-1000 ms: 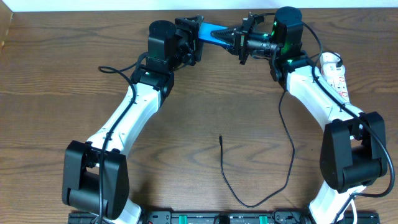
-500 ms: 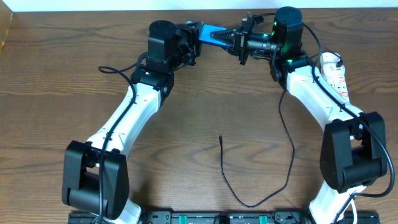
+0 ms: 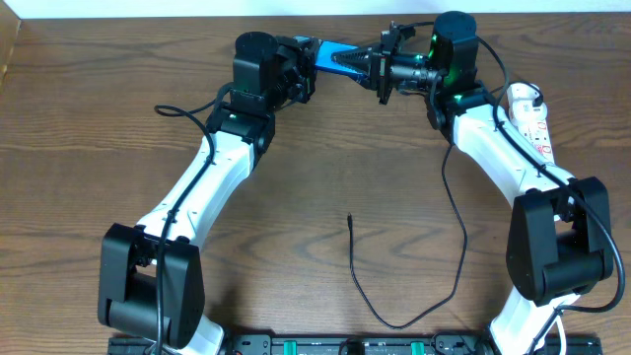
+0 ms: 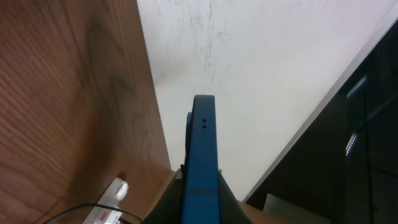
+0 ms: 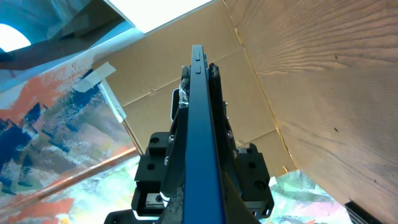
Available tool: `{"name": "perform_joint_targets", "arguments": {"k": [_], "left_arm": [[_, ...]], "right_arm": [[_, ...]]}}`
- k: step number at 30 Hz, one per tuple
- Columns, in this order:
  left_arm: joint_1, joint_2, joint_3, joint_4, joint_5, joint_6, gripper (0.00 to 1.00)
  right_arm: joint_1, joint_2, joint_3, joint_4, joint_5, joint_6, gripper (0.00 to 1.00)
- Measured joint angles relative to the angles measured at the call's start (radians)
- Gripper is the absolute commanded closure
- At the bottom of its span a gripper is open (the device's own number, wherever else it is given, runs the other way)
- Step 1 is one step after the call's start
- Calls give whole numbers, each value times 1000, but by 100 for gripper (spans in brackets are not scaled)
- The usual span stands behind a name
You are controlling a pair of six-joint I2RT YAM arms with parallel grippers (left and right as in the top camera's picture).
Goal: Plug charger to phone and switch on socket
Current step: 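Open the right gripper and pull it away from the phone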
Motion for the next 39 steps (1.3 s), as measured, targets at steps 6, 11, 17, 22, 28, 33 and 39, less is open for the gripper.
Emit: {"name": "perform_joint_targets", "arguments": {"k": [6,11,17,22,28,33,39], "left_arm": [[0,0,0,-13,-2,0,92],[3,0,0,-15,-3,0,93],[37,0,0,-16,8,2,93],[93,0,0,-16,70,11,93],[188,0,0,-23,227,82,92],[264,0,0,-53,388,156,93],[343,0,0,-142,570,259,93]], "right_arm": [[5,1,0,13,-8,-46,13],[9,1,0,16,-20,-128,1],[2,1,0,16,-28,-245,1],[-31,1,0,16,-31,-337,1],[-92,1,0,16,-30,-433,1],[-112,1,1,-29,-27,-557,1],[-105,1,5,-261,18,-697,1]]}}
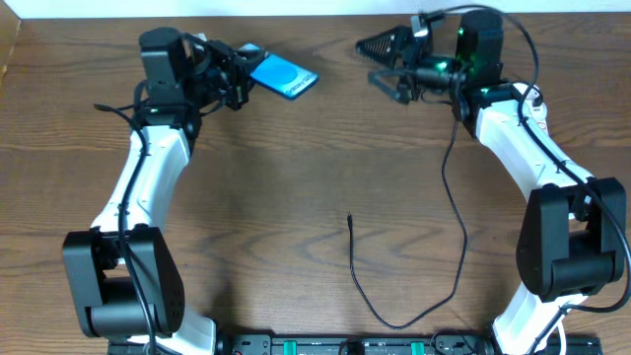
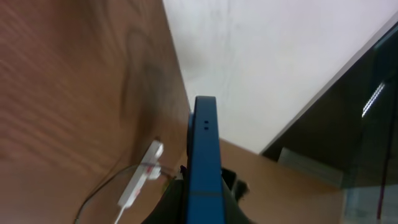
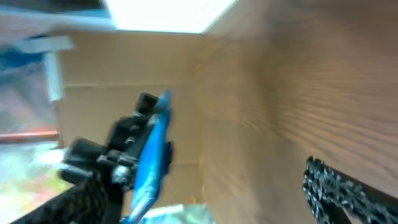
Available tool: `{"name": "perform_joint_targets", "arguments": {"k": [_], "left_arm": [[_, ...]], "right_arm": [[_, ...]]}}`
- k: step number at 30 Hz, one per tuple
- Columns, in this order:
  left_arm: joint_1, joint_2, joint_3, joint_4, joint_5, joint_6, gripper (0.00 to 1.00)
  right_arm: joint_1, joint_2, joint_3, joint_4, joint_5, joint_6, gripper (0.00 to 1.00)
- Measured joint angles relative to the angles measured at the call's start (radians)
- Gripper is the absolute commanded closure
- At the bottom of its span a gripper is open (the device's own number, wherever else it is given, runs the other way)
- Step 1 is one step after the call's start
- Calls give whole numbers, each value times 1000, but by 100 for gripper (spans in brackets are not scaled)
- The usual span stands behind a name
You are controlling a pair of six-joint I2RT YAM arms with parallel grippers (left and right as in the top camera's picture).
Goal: Plug charger to phone and switch on socket
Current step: 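Open the right gripper and pull it away from the phone, then lower the right gripper onto the black cable's connector end and grasp it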
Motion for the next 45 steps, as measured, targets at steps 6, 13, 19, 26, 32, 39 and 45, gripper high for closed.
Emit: {"name": "perform_joint_targets", "arguments": {"k": [6,13,19,26,32,39,45], "left_arm": [[40,0,0,-31,74,53,93],[43,0,0,-32,97,125,93],[43,0,0,-24,97,151,93],[66,0,0,-24,97,157,93],[82,0,0,-24,117,157,93],[82,0,0,-31,124,158,93],[82,0,0,-35,126,157,93]], "right_arm": [[9,0,0,-163,80,-126,1],[14,0,0,-256,166,-212,1],[61,0,0,-406,231,-275,1],[156,0,1,-673,390,-406,1],[282,6,1,-789,555,-519,8],[369,6,1,-975,639,-563,14],[443,11,1,-1054,708,-574,12]]}}
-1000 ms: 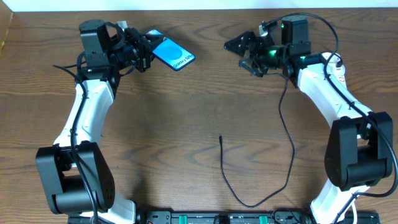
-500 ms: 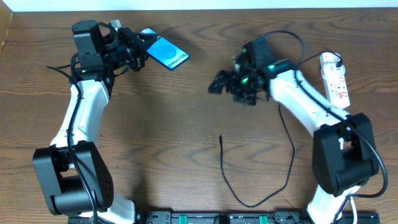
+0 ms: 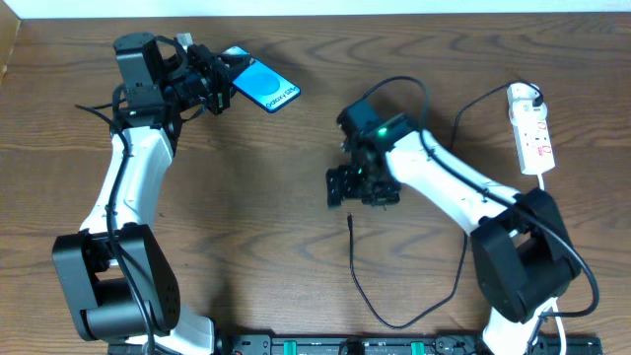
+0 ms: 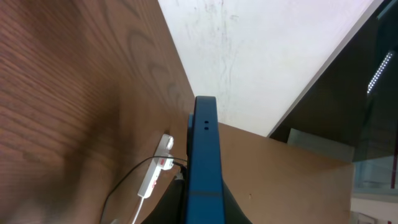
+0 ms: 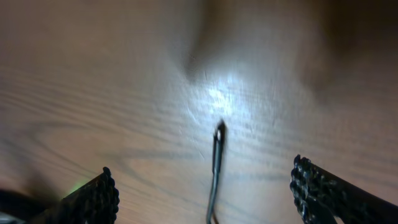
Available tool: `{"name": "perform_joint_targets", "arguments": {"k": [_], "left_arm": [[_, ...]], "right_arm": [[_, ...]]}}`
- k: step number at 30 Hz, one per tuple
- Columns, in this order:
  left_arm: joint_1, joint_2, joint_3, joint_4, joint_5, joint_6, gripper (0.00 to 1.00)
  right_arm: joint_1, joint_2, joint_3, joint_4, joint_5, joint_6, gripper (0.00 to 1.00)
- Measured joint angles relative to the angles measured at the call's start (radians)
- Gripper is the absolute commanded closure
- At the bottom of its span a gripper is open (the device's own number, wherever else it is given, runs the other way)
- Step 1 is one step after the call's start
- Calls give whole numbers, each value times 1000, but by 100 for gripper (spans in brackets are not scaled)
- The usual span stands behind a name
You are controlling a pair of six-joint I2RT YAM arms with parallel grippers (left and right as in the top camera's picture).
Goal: Plug charger to phone and switch on socket
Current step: 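Lower the right gripper onto the black cable's connector end and grasp it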
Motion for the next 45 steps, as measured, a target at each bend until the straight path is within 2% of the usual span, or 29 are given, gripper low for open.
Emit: {"name": "perform_joint_targets", "arguments": {"k": [7,20,21,25,26,34,45], "left_arm": [[0,0,0,0,0,0,93],[0,0,0,0,0,0,93],[0,0,0,0,1,0,93],[0,0,0,0,0,0,93],[0,0,0,0,0,0,93],[0,0,0,0,0,0,93],[0,0,0,0,1,0,93]], "right_arm": [[53,86,1,-57,24,-4,18],[16,105,1,-82,-79,8,18],[16,105,1,-85,-84,13,19],[16,105,1,-84,-85,33,39],[16,105,1,-84,-80,36,41],[33,117,1,-85,5,55,42],[42,183,31,-109,-29,73,53]]}}
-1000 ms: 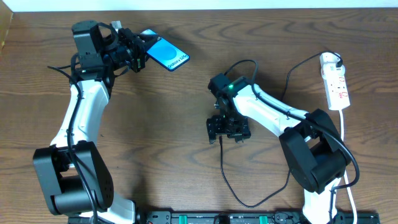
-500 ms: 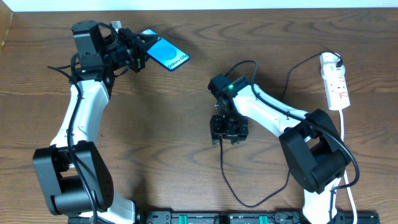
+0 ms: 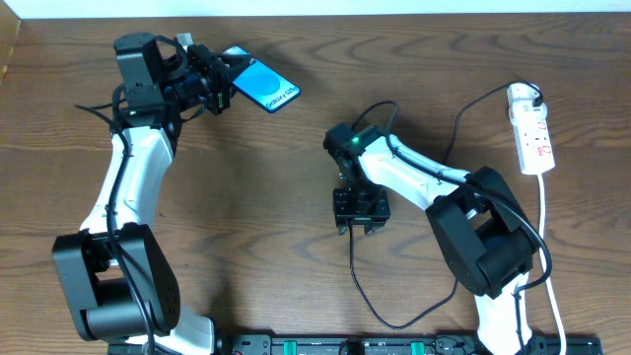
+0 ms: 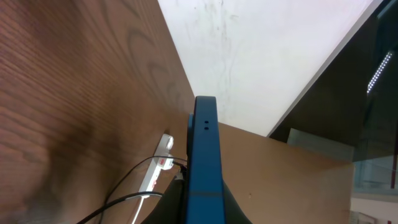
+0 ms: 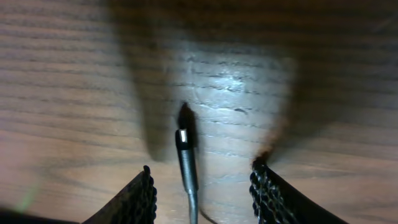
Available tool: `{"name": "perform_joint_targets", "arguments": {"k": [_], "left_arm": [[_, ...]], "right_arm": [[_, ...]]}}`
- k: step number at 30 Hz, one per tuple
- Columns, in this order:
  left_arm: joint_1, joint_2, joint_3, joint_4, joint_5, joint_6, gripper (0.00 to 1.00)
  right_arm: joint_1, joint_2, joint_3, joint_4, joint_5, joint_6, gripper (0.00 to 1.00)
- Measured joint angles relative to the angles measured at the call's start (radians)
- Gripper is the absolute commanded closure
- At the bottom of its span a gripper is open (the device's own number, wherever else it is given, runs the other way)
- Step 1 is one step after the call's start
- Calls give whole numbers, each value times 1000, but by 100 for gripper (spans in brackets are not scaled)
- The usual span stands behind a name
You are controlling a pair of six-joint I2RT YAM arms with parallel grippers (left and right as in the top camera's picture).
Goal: Plug charger to phone and switch on socket
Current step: 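Lower the right gripper onto the black cable's connector end and grasp it, then lift the cable connector with the right gripper toward the phone's bottom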
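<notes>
The blue phone (image 3: 260,89) is held off the table at the back left, my left gripper (image 3: 223,84) shut on its near end. From the left wrist the phone's thin edge (image 4: 204,155) points away from my left gripper (image 4: 203,202). The black charger cable's plug end (image 3: 350,223) lies on the middle of the table. My right gripper (image 3: 358,211) is low over it and open. In the right wrist view the plug (image 5: 185,142) lies between the two fingers (image 5: 143,192), nearer the left one, with a gap on each side.
The white power strip (image 3: 528,126) lies at the far right edge, also seen small from the left wrist (image 4: 156,170). The black cable (image 3: 396,322) loops along the front of the table and back up toward the strip. The table's back edge meets a white wall.
My right gripper has moved nearer the front and lower, so its open fingers now stand either side of the cable's plug end. The left arm and the phone have not moved.
Both grippers held the phone at the back middle. Then the right one was open and apart, and the left held the phone farther left. Then the right gripper was open above the cable's plug end, and now it straddles that end.
</notes>
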Motion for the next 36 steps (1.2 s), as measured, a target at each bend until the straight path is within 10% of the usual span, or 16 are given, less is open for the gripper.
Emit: {"name": "perform_joint_targets", "arguments": {"k": [13,36], "left_arm": [[0,0,0,0,0,0,93],[1,0,0,0,0,0,93]], "right_arm": [[0,8,0,10,-30,3,90],[-27,28,42,48,-53,-42,99]]}}
